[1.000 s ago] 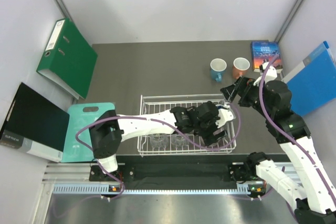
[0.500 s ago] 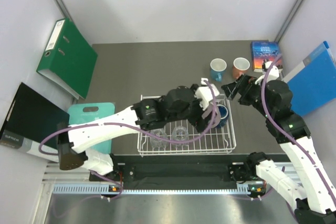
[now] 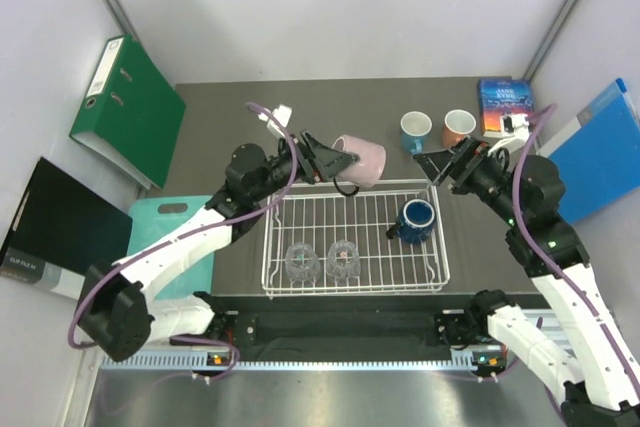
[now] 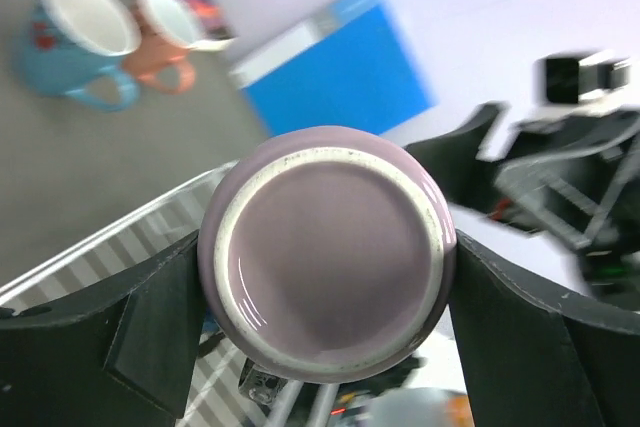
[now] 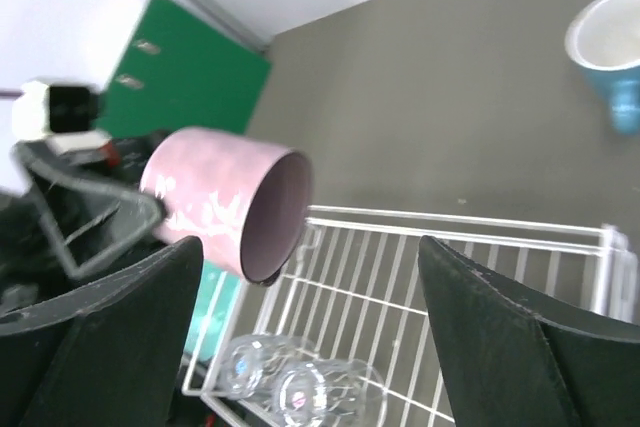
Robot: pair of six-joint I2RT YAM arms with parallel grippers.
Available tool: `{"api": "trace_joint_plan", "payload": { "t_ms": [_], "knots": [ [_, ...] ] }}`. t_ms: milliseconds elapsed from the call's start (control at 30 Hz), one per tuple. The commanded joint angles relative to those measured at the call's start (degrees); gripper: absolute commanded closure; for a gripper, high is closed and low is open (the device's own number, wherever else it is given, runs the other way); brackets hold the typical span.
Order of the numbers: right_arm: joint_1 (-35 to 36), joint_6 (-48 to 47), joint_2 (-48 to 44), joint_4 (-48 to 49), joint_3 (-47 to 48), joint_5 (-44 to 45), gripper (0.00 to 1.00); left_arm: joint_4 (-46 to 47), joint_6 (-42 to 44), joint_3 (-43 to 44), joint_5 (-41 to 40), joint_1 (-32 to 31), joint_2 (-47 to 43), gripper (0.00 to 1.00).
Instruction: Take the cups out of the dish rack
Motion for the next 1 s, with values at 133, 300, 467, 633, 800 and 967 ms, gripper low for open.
{"api": "trace_joint_plan", "payload": {
  "t_ms": [133,300,467,633,800,967],
  "knots": [
    [0.7,8.0,0.5,16.2,-3.8,-12.8,0.14,40.9,-24.9,-2.3,12.6,1.9,6.0,1.00],
    [0.8,16.3,1.7,29.1,-7.0,-18.3,0.15,43.2,-26.2,-2.5,13.5,1.8,7.5,1.00],
    [1.1,18.9,3.8,33.6,-6.3,-20.2,0.16,43.5,-26.2,-2.3,14.0,1.9,8.4,1.00],
    [3.1,20.2,6.5,37.1,-4.3,-20.5,0.19,43.6,-26.7,-2.1,14.8,1.8,10.0,1.00],
    [8.8,19.0,10.8,38.5,-2.3,-18.7,0.30,45.0,-27.7,-1.9,15.5,1.6,12.1,1.00],
    [13.5,18.0,14.3,39.6,-1.2,-14.4,0.57,46.9,-28.5,-1.2,16.7,0.8,13.9,1.00]
  ]
}}
